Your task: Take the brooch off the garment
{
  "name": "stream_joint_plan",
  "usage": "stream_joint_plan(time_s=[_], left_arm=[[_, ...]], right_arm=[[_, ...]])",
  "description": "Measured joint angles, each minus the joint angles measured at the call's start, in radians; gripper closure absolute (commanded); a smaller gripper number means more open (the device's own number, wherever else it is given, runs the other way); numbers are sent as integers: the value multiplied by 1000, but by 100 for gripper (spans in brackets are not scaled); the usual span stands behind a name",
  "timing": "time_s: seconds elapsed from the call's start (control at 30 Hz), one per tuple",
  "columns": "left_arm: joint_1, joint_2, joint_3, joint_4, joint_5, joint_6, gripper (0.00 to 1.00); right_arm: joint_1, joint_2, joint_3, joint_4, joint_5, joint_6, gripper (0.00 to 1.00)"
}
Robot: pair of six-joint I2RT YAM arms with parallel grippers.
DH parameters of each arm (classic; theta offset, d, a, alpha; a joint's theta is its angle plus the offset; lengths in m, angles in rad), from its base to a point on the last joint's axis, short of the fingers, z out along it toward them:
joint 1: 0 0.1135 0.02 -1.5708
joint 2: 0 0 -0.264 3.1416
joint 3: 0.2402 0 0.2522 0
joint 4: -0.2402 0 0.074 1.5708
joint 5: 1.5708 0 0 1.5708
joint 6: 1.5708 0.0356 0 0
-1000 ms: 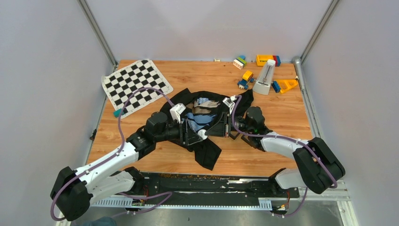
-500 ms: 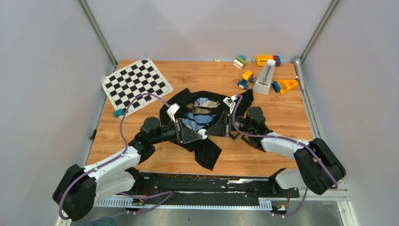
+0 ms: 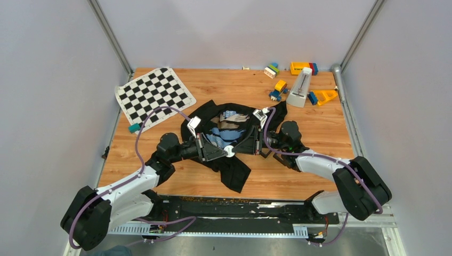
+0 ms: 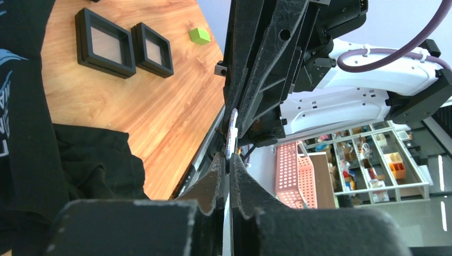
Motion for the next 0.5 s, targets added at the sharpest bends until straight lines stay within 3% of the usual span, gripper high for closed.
stream_joint_plan(time_s=[0.2,0.23,0.33,0.5], left_arm=[[1,0,0,-2,0,3,100],[1,0,1,-6,-1,5,100],[1,-8,8,-43,-5,19,100],[2,-38,77,-240,-56,127,100]], right_arm=[[0,1,0,0,0,0,96],[0,1,0,0,0,0,91],[0,1,-2,-6,2,-2,56],[1,-39,-12,-113,68,-51,40]])
